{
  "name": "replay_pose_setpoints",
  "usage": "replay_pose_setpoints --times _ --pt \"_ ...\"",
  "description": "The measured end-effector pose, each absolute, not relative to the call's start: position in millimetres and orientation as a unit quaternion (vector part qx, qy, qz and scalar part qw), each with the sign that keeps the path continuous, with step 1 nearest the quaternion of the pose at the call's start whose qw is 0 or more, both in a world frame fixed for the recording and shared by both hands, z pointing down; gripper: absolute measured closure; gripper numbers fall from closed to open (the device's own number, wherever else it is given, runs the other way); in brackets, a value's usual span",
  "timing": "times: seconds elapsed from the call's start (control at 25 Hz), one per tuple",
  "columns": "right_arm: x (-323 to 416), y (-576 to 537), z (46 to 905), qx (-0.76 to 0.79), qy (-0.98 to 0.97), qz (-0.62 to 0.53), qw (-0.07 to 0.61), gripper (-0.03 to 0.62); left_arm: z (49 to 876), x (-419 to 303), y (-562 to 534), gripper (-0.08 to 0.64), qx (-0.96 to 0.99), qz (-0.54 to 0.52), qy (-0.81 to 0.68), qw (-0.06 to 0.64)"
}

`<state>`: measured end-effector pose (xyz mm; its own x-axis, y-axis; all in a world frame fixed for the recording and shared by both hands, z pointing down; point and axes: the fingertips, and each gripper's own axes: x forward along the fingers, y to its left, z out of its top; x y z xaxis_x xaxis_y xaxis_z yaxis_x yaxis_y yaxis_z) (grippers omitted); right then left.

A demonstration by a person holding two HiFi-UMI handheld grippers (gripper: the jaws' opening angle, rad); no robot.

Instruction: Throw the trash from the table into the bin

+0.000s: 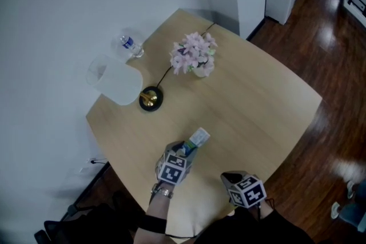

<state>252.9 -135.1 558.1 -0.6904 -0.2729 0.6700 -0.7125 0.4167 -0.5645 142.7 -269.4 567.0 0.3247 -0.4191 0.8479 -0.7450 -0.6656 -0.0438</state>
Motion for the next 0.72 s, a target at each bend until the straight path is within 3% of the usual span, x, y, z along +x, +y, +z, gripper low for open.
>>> replay_pose_setpoints --times 0.72 --pt "139 -18 526 0.200 -0.859 0.359 0.306 0.588 529 49 3 0.353 0.738 0.325 -0.509 0.302"
